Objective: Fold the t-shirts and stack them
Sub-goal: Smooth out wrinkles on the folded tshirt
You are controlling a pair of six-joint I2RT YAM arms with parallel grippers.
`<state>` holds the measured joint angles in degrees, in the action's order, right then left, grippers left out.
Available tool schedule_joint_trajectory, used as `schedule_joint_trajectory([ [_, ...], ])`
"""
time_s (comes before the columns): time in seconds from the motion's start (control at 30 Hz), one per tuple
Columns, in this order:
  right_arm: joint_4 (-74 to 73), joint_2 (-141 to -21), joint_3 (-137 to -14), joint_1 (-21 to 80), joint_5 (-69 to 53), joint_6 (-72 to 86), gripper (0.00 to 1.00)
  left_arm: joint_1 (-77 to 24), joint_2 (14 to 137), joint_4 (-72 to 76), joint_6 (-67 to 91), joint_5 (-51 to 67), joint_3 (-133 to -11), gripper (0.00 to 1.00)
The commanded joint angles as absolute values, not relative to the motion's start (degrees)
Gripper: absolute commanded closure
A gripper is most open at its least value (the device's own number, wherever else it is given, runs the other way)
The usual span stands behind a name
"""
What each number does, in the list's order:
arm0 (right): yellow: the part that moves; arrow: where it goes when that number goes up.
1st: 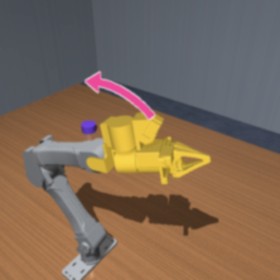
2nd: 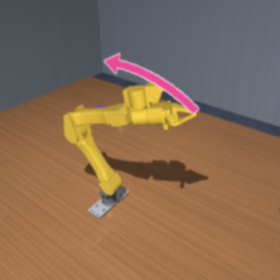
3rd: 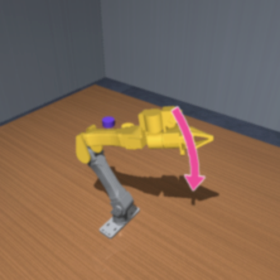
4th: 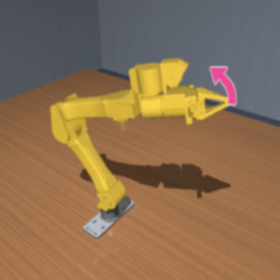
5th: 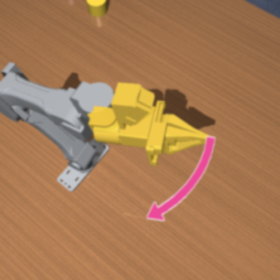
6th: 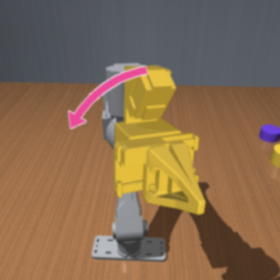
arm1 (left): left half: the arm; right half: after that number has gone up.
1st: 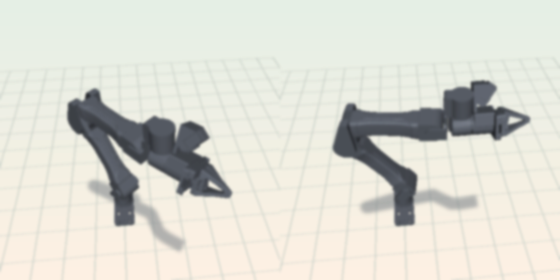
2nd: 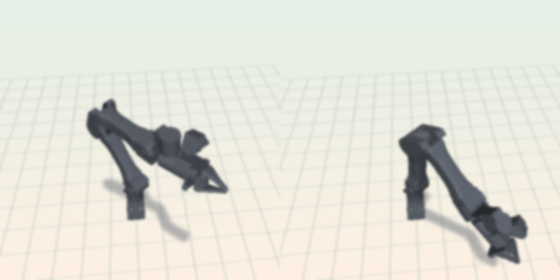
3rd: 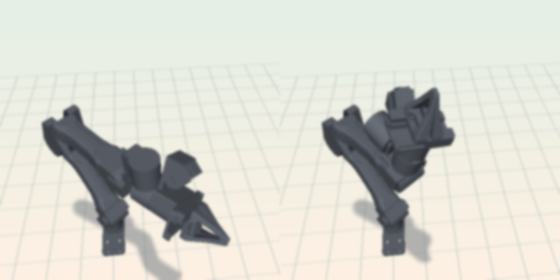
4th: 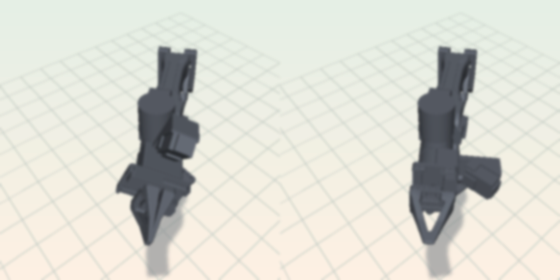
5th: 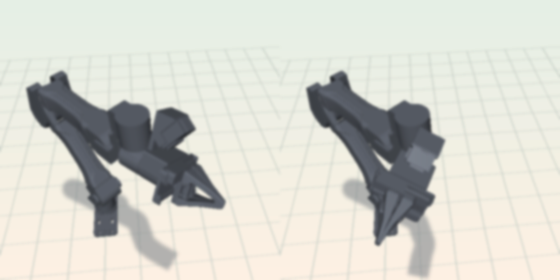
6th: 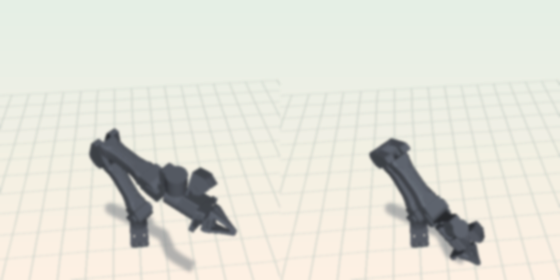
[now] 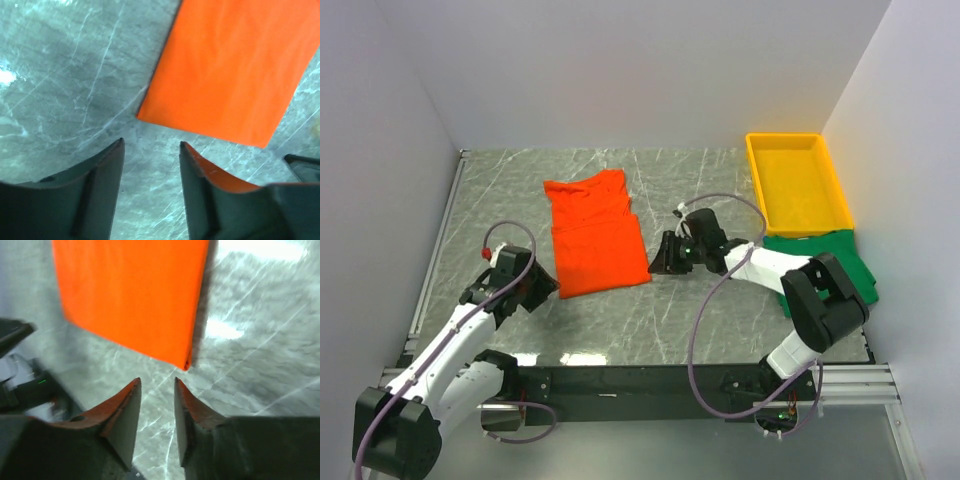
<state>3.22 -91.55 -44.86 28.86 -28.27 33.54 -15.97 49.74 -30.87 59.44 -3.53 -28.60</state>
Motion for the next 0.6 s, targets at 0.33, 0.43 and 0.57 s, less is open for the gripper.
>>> schedule_joint_trajectory([
  [0.33,-13.34,-97.01,-61.32,41.3,-7.83,24.0,0.59,-20.82,60.37,-29.89,56.52,-9.93,-36.73,0.46],
  [0.43,-14.32,-99.75,-66.25,42.8,-6.68,22.77,0.6,-23.11,63.89,-27.26,55.46,-11.24,-39.98,0.51],
  [0.57,-15.03,-106.06,-71.36,43.07,-5.63,21.97,0.61,-25.13,70.03,-23.22,53.88,-12.65,-42.18,0.53],
])
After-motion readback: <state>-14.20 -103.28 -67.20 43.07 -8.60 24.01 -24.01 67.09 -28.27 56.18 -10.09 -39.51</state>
